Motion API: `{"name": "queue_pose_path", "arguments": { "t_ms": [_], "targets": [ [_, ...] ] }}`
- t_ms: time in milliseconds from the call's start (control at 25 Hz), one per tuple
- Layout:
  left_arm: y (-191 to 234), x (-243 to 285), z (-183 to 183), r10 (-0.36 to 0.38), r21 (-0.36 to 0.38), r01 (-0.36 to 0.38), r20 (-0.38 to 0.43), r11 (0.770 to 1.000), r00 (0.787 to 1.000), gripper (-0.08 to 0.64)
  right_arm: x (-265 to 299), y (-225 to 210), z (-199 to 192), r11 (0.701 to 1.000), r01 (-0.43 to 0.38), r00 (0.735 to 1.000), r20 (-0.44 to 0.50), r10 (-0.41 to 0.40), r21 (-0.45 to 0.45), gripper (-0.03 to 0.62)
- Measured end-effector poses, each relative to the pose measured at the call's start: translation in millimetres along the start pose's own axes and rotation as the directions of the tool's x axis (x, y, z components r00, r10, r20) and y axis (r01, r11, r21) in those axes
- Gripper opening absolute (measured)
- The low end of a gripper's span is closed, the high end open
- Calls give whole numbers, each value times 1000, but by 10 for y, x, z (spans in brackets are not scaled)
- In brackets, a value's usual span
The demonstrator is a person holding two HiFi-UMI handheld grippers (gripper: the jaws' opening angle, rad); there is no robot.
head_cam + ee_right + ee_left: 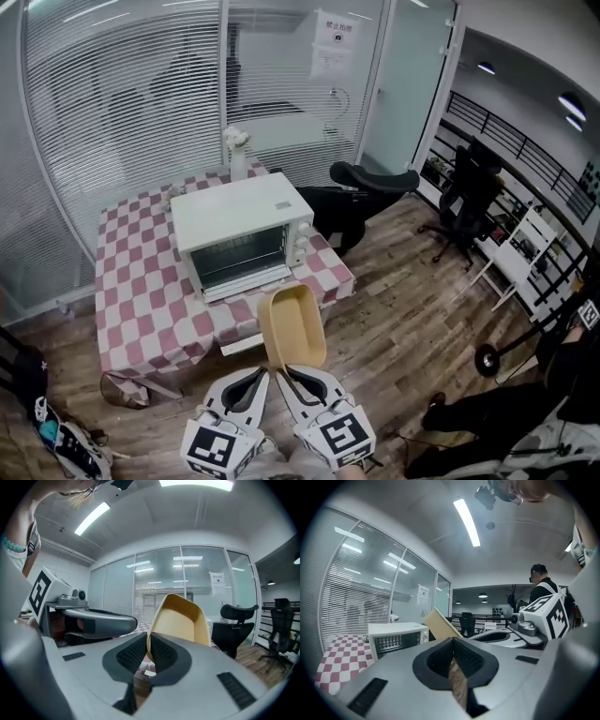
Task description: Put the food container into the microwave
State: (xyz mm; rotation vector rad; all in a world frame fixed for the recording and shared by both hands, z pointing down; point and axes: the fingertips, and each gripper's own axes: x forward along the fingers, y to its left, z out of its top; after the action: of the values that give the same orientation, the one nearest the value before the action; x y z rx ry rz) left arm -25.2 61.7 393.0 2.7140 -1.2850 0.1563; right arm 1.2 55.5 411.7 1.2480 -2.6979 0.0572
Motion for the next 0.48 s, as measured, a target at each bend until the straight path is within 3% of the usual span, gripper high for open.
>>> {"name": "queue_pose_path", "arguments": {
  "t_ms": [160,480],
  "targets": [
    [60,51,-8,-12,-6,12,-5,1000,1000,12,51,2,-28,1000,-3,999,-42,4,11,17],
    [292,344,34,13,-17,-13,-16,1000,1000,12,349,-261,-12,1000,-28,1000,-13,28,9,17]
  ]
}}
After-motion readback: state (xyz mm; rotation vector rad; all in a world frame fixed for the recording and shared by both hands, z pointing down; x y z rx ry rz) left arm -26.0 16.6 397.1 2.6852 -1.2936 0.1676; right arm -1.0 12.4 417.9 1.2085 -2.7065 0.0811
